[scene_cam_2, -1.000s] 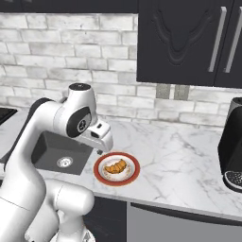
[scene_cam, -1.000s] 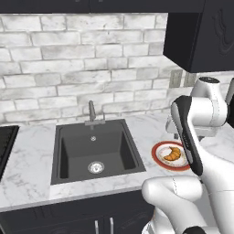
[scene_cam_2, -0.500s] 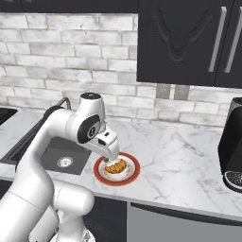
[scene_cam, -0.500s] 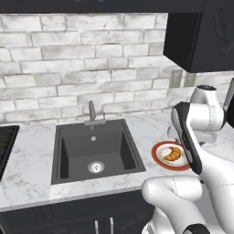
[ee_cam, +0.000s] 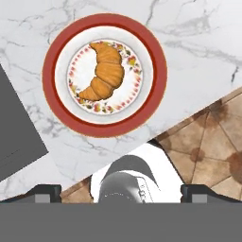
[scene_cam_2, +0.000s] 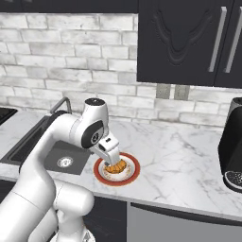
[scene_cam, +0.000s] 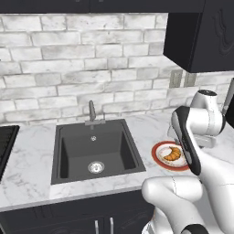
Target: Pick the croissant and place it on the pan. Then turn on the stove to warm the croissant.
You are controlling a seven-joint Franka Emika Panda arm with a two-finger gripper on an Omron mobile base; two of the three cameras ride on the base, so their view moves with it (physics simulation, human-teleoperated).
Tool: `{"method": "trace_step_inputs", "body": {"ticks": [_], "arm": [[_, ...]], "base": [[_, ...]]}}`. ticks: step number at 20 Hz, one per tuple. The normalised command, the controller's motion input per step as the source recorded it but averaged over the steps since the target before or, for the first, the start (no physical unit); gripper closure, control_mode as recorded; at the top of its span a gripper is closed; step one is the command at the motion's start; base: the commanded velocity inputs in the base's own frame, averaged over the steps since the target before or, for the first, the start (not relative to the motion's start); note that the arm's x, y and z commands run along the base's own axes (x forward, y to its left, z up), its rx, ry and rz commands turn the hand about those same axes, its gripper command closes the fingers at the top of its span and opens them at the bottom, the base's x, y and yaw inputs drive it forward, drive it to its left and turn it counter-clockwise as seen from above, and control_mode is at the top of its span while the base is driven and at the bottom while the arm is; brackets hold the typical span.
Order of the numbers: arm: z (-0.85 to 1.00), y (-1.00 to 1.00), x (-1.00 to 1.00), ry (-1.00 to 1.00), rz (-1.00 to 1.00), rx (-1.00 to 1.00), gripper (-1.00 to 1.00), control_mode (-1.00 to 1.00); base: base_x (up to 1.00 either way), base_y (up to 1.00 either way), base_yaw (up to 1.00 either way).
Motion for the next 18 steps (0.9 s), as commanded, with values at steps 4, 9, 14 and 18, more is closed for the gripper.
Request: {"method": "trace_step_inputs", "body": {"ticks": [4, 9, 14, 18], "arm": [[-0.01, -0.02, 0.23, 0.00, -0.22, 0.07, -1.00, -1.00], [-0.02, -0.06, 0.20, 0.00, -0.16, 0.05, -1.00, -1.00], [-0.03, 0.00, 0.15, 0.00, -0.02, 0.00, -1.00, -1.00], [-0.14, 0.00, 0.05, 0.00, 0.00, 0.00, -1.00, -1.00]], "base": [[0.00, 0.00, 0.00], [0.00, 0.00, 0.00], [0.00, 0.00, 0.00], [0.00, 0.00, 0.00]]}}
